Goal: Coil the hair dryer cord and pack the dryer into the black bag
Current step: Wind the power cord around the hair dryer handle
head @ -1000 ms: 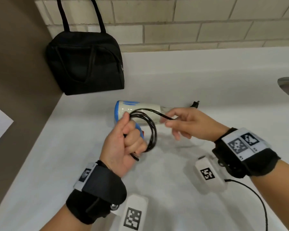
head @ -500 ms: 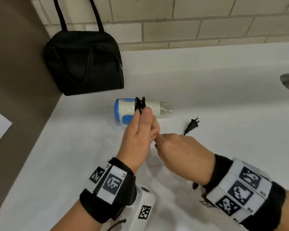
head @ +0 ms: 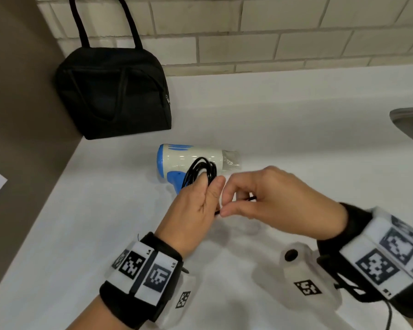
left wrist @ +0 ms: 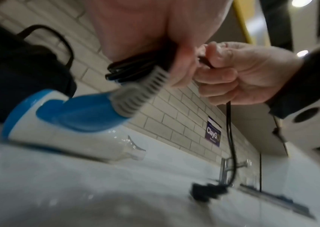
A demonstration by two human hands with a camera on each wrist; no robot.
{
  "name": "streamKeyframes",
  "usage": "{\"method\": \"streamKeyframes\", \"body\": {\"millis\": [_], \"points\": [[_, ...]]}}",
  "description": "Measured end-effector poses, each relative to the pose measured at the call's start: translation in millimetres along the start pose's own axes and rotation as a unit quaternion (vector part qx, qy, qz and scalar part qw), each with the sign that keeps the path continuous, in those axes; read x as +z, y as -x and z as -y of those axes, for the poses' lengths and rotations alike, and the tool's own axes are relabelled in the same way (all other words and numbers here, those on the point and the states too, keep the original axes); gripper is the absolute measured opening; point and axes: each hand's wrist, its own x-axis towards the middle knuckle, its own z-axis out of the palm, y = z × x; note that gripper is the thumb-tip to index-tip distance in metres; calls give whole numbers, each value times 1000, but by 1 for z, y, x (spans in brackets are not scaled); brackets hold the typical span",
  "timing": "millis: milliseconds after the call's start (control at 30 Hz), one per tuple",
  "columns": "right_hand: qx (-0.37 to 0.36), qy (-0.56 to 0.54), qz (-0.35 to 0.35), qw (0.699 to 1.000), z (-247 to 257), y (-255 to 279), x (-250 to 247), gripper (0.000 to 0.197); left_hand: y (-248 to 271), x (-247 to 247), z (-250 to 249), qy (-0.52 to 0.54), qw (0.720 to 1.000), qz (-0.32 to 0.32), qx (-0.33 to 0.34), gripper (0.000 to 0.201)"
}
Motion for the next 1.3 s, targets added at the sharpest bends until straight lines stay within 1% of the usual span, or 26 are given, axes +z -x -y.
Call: {"method": "streamKeyframes", "body": {"millis": [67, 100, 133, 200, 233, 267, 300, 367, 400, 433, 467, 533, 600, 633, 700, 800, 867, 933, 1000, 1133, 1200, 1233, 1300], "points": [[-20, -58, -11, 998, -4, -2, -11, 19, 4, -1, -2, 89, 995, 9, -52, 42], [-34, -71, -14, 997, -7, -4, -14, 25, 4, -3, -3, 127, 989, 14, -68, 37], [-48, -65, -12, 997, -10, -5, -16, 32, 4, -4, -5, 155, 985, 25, -70, 36], [-68, 2, -1, 998, -15, -10, -12, 52, 3, -8, -7, 177, 981, 60, -52, 39], [-73, 50, 3, 996, -18, -14, -7, 59, 2, -9, -8, 182, 980, 69, -44, 35], [-81, 84, -2, 993, -19, -17, -2, 58, 2, -11, -8, 190, 978, 78, -40, 31], [-87, 81, -14, 993, -18, -21, 2, 51, 1, -12, -7, 201, 975, 88, -40, 31], [-114, 30, -42, 992, -21, -31, 7, 26, 1, -14, -6, 229, 965, 113, -51, 37], [-121, 0, -51, 991, -23, -36, 10, 17, 1, -14, -5, 248, 959, 121, -63, 32], [-107, -42, -43, 992, -25, -42, 12, 10, 1, -15, -4, 274, 951, 124, -76, 21], [-87, -89, -28, 992, -27, -46, 15, 1, 1, -16, -3, 298, 943, 118, -92, 18], [-31, -177, -10, 984, -29, -53, 21, 23, -1, -16, 1, 337, 930, 86, -122, 26], [3, -225, -23, 974, -27, -57, 27, 28, -4, -15, 6, 373, 914, 37, -155, 32], [10, -223, -37, 974, -26, -58, 30, 27, -6, -14, 7, 381, 909, 17, -170, 34], [8, -192, -73, 979, -25, -64, 37, 23, -9, -11, 10, 380, 905, -25, -190, 32], [-2, -146, -117, 982, -26, -71, 46, 21, -11, -6, 12, 340, 916, -88, -196, 26], [-11, -126, -114, 985, -26, -73, 50, 21, -10, -5, 12, 334, 916, -108, -192, 25], [-12, -129, -96, 987, -26, -73, 53, 21, -10, -5, 12, 361, 905, -108, -196, 29], [-15, -150, -78, 986, -24, -73, 52, 20, -9, -7, 12, 414, 882, -97, -202, 34], [-8, -245, -45, 968, -18, -71, 47, 18, -12, -11, 15, 542, 808, -70, -220, 38], [-7, -279, -39, 959, -17, -70, 47, 19, -12, -12, 16, 582, 780, -53, -223, 38], [-1, -291, -37, 956, -17, -69, 47, 17, -11, -12, 16, 590, 775, -46, -221, 37], [18, -310, -27, 950, -21, -66, 45, 17, -9, -13, 16, 596, 773, -40, -214, 35]]}}
